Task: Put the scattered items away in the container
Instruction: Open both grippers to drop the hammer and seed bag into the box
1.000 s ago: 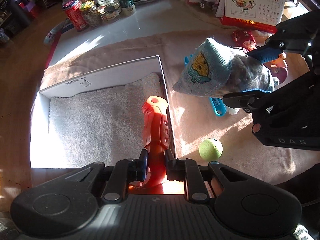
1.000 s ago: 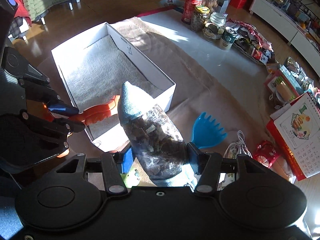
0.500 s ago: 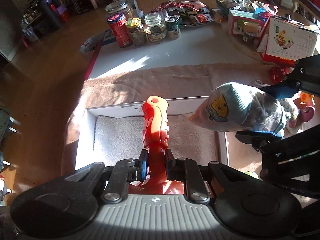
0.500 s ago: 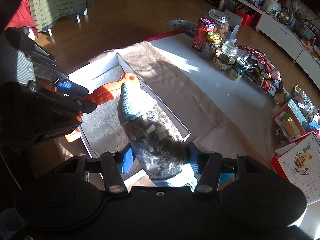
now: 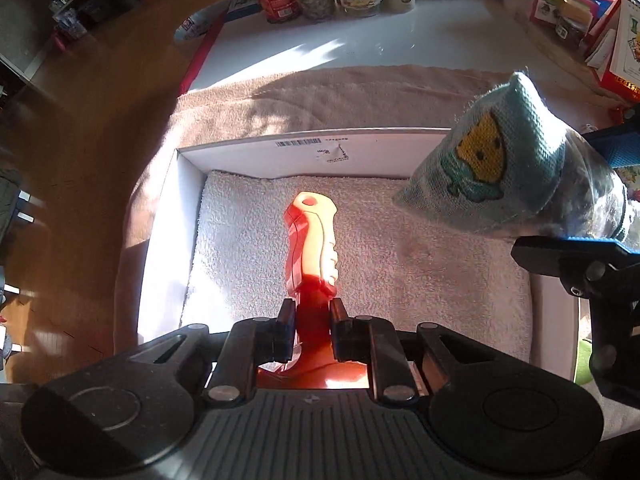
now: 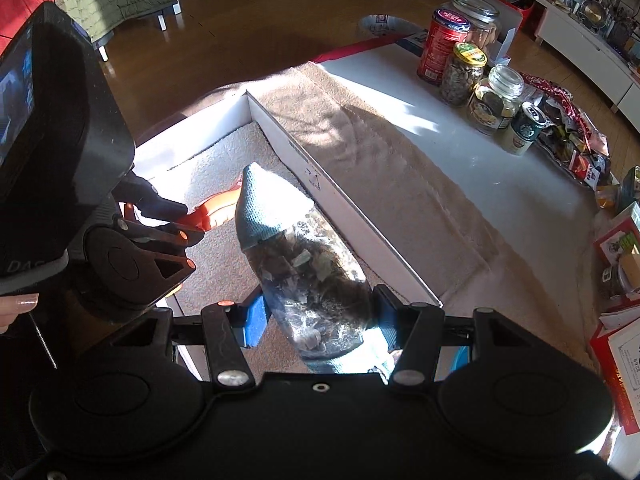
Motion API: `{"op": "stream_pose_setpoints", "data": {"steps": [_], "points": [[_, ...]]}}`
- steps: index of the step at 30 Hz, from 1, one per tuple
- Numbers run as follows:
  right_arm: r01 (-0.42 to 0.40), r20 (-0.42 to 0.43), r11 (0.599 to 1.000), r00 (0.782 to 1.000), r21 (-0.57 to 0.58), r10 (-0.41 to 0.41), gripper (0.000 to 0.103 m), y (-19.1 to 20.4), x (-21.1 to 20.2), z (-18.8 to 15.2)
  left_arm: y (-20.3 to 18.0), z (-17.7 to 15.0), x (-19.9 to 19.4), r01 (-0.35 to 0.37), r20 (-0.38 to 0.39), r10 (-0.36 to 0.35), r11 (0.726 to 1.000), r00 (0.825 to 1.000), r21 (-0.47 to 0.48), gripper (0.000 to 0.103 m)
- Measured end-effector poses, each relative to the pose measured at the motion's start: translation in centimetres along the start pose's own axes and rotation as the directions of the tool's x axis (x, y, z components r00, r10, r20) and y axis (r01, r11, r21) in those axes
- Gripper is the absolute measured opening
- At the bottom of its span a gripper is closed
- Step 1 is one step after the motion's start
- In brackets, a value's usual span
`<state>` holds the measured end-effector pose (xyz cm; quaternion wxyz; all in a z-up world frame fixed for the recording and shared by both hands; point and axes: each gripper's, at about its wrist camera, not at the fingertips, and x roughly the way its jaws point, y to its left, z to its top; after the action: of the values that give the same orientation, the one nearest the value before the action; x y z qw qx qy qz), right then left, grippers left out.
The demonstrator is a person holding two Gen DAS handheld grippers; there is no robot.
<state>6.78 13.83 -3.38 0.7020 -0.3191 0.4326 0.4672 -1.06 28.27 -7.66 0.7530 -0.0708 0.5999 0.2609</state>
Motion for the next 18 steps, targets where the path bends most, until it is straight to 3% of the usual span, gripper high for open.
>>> {"op": "stream_pose_setpoints", "data": {"steps": [8,10,12,13,15,18], "points": [[-0.034,-0.056,0.999,0.998,0.017,0.035,0.055,0.6,2.8,0.4,0.7,-0.3,2.3,0.025,-0.045,-0.025,0.999,0.999,-0.021,0.018],[-0.045,-0.070,0.999,0.996,0.028,0.047,0.056,0.6,3.4,0.3,0.8,-0.5,2.3,0.018,-0.040,-0.019,0.999,0.999,-0.030,0.025],[-0.048,-0.061,0.998,0.997,0.039,0.050,0.056,0.6,3.4,0.1,0.9,-0.8,2.0,-0.011,-0.016,0.011,1.000,1.000,-0.029,0.050],[-0.046,-0.051,0.998,0.998,0.044,0.048,0.057,0.6,3.3,0.1,0.9,-0.9,1.6,-0.019,-0.007,0.019,0.999,1.000,-0.028,0.055],[-0.045,-0.029,0.997,0.999,0.057,0.046,0.063,0.5,2.6,-0.1,0.9,-1.3,0.7,-0.019,0.004,0.019,0.999,1.000,-0.035,0.058],[-0.051,0.002,0.996,0.999,0.066,0.051,0.065,0.3,1.2,-0.7,0.6,-2.2,-1.0,-0.017,0.016,0.018,0.999,1.000,-0.042,0.058]]}}
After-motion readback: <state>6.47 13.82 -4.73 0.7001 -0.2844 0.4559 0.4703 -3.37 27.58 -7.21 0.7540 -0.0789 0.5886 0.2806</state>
